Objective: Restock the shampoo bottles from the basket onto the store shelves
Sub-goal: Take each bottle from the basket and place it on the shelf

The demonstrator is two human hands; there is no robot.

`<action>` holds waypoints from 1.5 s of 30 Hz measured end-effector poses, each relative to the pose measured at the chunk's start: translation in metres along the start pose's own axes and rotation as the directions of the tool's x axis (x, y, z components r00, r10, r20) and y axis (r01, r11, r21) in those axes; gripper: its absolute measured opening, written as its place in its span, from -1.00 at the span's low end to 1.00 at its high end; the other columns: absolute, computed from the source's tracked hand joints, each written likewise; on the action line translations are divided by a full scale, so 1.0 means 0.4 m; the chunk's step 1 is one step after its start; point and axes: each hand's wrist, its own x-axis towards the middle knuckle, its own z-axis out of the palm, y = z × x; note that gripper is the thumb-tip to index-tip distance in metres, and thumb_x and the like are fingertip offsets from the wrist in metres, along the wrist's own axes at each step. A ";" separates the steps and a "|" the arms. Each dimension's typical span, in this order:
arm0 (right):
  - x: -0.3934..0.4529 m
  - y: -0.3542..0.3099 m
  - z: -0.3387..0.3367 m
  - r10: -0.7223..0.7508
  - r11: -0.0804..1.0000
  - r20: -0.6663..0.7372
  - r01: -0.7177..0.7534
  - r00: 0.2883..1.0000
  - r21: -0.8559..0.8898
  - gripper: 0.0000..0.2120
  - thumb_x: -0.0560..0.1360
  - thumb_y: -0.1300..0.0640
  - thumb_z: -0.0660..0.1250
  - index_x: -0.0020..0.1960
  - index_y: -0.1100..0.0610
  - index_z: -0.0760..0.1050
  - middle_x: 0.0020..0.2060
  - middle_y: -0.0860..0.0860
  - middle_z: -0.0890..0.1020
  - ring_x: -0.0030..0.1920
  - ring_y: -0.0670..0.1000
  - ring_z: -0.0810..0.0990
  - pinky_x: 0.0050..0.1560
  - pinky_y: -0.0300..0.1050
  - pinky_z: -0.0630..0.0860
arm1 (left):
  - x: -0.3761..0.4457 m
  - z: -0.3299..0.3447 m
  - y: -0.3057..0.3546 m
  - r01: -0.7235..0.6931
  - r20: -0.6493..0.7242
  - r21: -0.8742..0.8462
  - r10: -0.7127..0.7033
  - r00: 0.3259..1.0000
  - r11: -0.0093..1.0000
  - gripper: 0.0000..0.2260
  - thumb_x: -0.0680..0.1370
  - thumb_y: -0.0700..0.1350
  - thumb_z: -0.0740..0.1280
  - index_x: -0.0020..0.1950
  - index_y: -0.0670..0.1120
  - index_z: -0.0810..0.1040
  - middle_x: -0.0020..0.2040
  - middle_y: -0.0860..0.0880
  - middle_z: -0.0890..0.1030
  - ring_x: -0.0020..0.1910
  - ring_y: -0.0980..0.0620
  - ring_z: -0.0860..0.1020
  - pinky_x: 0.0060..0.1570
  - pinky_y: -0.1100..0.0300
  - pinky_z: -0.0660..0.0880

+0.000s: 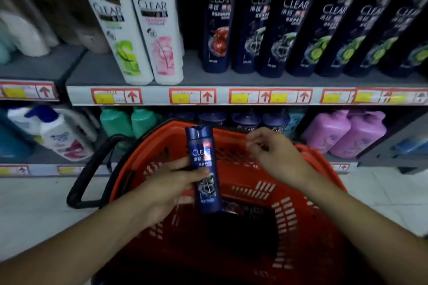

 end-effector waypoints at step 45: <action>-0.136 -0.027 -0.065 0.183 0.738 0.470 -0.436 0.864 0.515 -0.62 0.43 0.31 0.46 0.24 0.13 0.62 0.09 0.14 0.72 0.06 0.13 0.68 0.18 0.09 0.55 | -0.031 0.010 0.019 -0.006 0.075 -0.052 0.010 0.997 0.999 -0.78 0.55 -0.18 0.42 0.18 0.01 0.65 0.00 0.04 0.75 0.06 -0.01 0.67 0.21 -0.05 0.51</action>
